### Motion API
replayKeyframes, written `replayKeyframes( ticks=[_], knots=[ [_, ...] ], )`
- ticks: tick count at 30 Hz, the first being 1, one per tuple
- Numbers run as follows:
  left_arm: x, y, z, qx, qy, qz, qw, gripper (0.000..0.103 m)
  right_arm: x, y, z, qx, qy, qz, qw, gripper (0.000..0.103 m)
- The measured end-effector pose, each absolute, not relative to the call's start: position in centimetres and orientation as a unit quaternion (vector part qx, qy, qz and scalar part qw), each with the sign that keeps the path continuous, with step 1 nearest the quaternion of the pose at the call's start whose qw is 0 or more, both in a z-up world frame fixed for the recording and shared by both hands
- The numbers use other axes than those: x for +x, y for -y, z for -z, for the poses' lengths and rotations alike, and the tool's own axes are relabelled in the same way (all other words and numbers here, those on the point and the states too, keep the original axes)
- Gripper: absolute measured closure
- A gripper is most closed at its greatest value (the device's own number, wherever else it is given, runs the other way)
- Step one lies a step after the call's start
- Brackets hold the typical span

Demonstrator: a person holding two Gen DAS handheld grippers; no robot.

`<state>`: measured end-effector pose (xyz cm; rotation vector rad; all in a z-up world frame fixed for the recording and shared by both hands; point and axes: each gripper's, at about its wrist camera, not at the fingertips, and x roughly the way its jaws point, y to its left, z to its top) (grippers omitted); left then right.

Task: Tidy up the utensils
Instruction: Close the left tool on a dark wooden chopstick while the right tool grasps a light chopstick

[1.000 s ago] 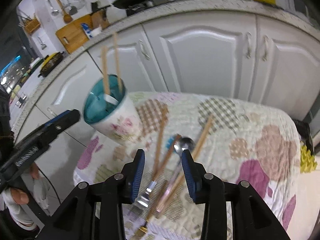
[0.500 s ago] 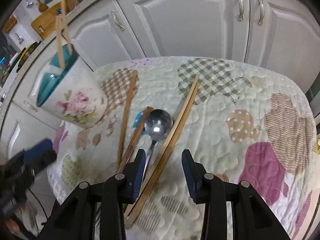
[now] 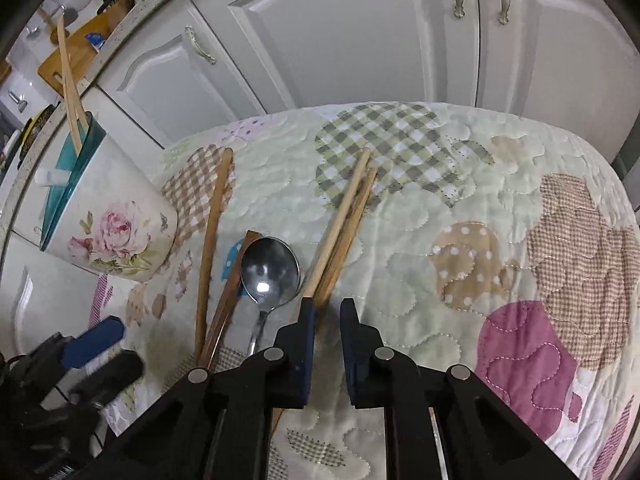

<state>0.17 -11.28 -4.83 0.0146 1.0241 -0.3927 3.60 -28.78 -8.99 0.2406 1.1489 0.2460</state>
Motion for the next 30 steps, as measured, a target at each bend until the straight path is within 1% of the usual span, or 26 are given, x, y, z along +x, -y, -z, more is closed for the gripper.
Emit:
replayKeyframes(
  ticks=[7,8,9,17,22,23,24,25,30],
  knots=[
    [1.9,13.0,6.5,0.022,-0.504,0.184,0.843,0.062,4.9,28.7,9.5,0.136,-0.535,-0.121,0.825,0.091],
    [2.0,13.2,6.8,0.022,-0.508,0.183,0.842,0.062,4.9,28.9,9.6,0.141,-0.536,-0.124,0.823,0.095],
    [2.3,13.3,7.0,0.022,-0.511,0.182,0.840,0.062,4.9,29.0,9.6,0.138,-0.536,-0.123,0.823,0.095],
    [3.5,14.2,8.3,0.021,-0.530,0.183,0.828,0.062,2.0,31.9,8.8,0.098,-0.545,-0.094,0.827,0.097],
    [4.6,15.4,8.6,0.036,-0.527,0.181,0.830,0.062,1.2,33.6,9.1,0.115,-0.563,-0.097,0.813,0.096],
    [4.9,15.7,8.6,0.041,-0.526,0.183,0.830,0.066,1.2,33.8,9.2,0.123,-0.562,-0.097,0.812,0.092],
    [5.0,15.7,8.6,0.046,-0.525,0.181,0.830,0.079,1.3,33.8,9.2,0.128,-0.561,-0.096,0.812,0.090],
    [5.0,15.7,8.5,0.050,-0.524,0.179,0.831,0.087,1.5,33.8,9.2,0.129,-0.559,-0.095,0.813,0.089],
    [4.4,13.9,8.2,0.026,-0.537,0.193,0.820,0.088,2.7,32.7,9.3,0.106,-0.552,-0.092,0.822,0.089]
  ],
)
